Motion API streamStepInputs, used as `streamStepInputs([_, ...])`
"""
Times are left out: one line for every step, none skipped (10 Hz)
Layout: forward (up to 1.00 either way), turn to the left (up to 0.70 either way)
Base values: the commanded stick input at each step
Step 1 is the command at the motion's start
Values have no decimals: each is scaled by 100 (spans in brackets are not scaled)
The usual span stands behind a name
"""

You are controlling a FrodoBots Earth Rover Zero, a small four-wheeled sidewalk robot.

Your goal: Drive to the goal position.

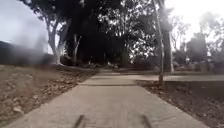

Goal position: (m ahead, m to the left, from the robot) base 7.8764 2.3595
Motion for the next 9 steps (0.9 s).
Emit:
streamStepInputs([70,0])
streamStepInputs([70,0])
streamStepInputs([70,0])
streamStepInputs([70,0])
streamStepInputs([70,0])
streamStepInputs([70,0])
streamStepInputs([70,0])
streamStepInputs([70,0])
streamStepInputs([70,-27])
